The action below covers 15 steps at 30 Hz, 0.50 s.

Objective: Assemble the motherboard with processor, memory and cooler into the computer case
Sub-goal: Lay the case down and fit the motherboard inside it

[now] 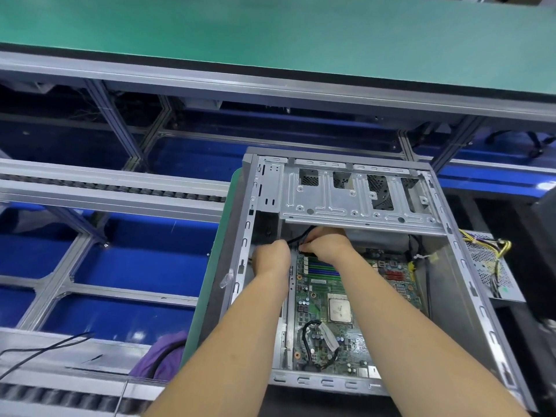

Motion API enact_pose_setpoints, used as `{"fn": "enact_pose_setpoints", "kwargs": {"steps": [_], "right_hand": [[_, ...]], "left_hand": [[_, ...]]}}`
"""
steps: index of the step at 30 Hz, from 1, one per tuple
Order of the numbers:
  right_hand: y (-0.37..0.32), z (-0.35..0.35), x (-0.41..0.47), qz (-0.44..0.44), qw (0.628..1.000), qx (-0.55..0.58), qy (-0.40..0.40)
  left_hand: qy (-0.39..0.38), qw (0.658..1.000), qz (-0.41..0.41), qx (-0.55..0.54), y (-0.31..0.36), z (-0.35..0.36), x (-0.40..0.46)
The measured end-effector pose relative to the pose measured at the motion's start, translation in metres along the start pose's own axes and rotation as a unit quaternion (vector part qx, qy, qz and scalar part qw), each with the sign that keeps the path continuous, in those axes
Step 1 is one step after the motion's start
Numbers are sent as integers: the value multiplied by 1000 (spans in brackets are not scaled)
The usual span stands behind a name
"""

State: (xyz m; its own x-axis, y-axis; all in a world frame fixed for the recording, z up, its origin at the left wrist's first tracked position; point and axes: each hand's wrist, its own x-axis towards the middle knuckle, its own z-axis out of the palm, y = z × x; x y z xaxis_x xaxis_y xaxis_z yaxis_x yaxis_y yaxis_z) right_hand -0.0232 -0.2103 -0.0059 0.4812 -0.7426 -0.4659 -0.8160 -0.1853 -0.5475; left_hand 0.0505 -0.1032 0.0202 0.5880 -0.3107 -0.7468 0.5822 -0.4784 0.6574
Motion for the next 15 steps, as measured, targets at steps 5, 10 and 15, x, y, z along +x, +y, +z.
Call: {"fn": "enact_pose_setpoints", "kwargs": {"steps": [5,10,15], "right_hand": [[-4,-1,-3,6,999,-33,-15],[-2,0,0,29,999,-15,-6],[-1,4,2,38,999,-30,3]], "left_hand": [[1,1000,-1,-2,-5,2,9],[6,1000,7,-5,-7,4,12],[9,1000,-3,-4,-7,5,13]]}}
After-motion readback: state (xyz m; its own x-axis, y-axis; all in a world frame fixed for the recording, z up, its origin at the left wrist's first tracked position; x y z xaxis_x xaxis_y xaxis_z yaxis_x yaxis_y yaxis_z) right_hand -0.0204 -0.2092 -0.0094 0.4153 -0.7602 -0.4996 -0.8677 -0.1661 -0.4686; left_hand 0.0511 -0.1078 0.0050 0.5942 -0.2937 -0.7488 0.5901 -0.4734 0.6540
